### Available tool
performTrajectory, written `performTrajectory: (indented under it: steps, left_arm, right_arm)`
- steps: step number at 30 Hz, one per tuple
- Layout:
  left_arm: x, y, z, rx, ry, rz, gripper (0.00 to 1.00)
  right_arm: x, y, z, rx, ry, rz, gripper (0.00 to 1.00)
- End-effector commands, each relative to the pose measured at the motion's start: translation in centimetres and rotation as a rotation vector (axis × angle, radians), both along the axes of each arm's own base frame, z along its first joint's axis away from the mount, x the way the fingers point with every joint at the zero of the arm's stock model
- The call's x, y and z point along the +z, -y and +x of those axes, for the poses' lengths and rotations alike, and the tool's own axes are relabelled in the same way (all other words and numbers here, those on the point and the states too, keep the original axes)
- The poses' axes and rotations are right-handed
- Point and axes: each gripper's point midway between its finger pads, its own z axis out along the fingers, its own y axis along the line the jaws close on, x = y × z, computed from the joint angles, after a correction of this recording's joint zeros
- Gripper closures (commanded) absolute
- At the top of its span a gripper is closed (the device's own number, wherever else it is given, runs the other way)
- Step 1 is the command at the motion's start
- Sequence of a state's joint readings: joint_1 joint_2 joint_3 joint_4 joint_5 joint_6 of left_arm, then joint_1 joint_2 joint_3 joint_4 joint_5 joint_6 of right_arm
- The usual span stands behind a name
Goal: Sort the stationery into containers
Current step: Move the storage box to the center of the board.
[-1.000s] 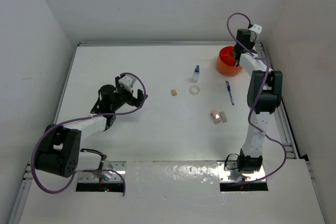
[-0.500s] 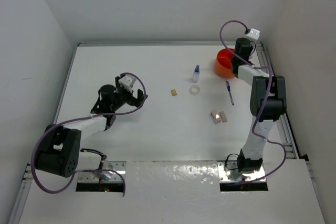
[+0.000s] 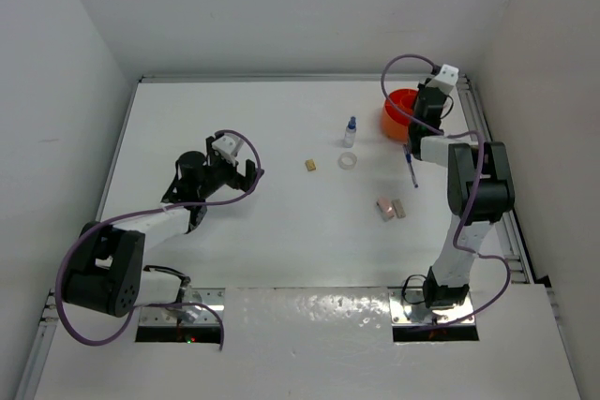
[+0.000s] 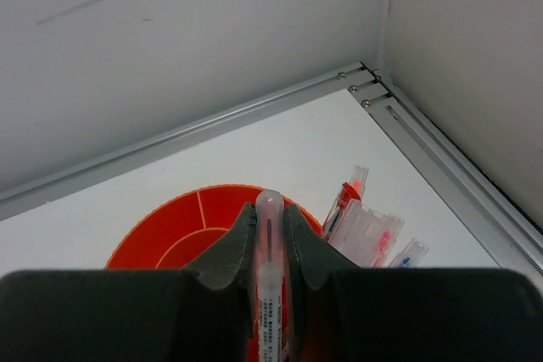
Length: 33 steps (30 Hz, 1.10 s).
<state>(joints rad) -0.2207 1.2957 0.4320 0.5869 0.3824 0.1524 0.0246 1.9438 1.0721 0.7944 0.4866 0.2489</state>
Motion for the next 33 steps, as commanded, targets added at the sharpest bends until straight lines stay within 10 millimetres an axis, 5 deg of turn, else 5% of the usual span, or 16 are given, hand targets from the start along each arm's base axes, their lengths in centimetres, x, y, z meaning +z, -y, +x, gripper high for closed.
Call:
performTrajectory:
  steps: [1,10,16,20,29,30,33]
  left_arm:
    - [2.4,-0.2,0.5,-0.005,0.086,-0.019,0.02]
    - [2.4,-0.2,0.5,-0.005,0.087,-0.019,0.02]
    - [2.4,-0.2,0.5,-0.006,0.085,-0.019,0.02]
    - [2.3,-0.2,0.5,-0.012,0.084,-0.016,0.02]
    - [2.4,0.0,0.3,-0.023,0.092,-0.012,0.02]
    - [2.3,-0.1,0.3,-0.021,0.089,-0.011,0.02]
    - [2.3,0.1,0.2,-0.025,0.093,-0.009,0.02]
  right_arm:
    - [3.9,-0.9,0.1,0.028,0.139,-0.011,1.00]
    - [4.0,-1.6,-1.7,0.078,0.189,-0.020,0.93]
    - [3.3,-1.7,-2.4,0.083,0.192,-0.017,0.79]
    - [3.9,-1.8,-2.7,0.091,0.198,-0.013,0.57]
    - [6.5,-3.2,-5.7,0.173,0.187,-0.050,0.41]
    - [8.1,-3.6,-6.4,0.185,0.208,-0.056,0.40]
    - [6.8,-4.6,-7.6,0.240,0.071,-0.028,0.35]
